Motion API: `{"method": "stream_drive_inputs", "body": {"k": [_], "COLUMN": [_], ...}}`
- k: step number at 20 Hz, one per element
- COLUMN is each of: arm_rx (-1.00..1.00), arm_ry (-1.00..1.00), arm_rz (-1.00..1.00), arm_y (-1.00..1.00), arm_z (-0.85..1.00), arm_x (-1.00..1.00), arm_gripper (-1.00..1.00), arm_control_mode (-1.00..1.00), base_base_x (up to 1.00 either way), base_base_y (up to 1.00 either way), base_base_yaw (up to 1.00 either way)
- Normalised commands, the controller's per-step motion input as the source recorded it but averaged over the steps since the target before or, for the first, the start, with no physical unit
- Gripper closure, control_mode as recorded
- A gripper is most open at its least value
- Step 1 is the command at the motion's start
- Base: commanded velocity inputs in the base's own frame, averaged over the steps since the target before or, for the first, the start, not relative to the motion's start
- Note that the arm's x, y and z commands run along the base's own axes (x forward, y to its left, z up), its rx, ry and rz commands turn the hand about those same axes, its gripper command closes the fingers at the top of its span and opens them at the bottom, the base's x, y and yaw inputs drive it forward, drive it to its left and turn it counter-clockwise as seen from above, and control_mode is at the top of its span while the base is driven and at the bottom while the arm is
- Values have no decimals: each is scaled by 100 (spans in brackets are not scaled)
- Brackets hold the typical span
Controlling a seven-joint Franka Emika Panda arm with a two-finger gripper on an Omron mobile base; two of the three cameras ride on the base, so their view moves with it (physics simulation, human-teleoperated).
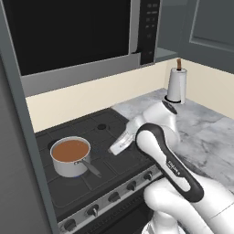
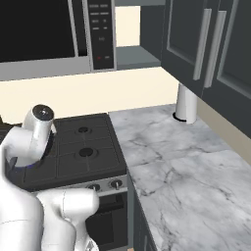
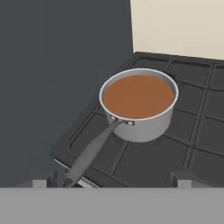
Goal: Pick up the sugar cube(s) and place them in the saucepan with hot chocolate.
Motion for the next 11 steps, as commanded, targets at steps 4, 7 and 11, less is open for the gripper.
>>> {"method": "stream_drive_inputs", "body": {"k": [4,7,11], "arm_rx": [17,16,10], "arm_ry": [0,0,0], "arm_rz": [-6,-7,-9], "arm_y": [-49,-43,-38], "arm_z": [27,24,9], "arm_x": [-62,-64,-37], "arm_gripper": [-100,-100,-100], "arm_control_mode": [-100,-100,-100], "base_base_x": [0,0,0], "base_base_y": [0,0,0], "base_base_yaw": [0,0,0]}}
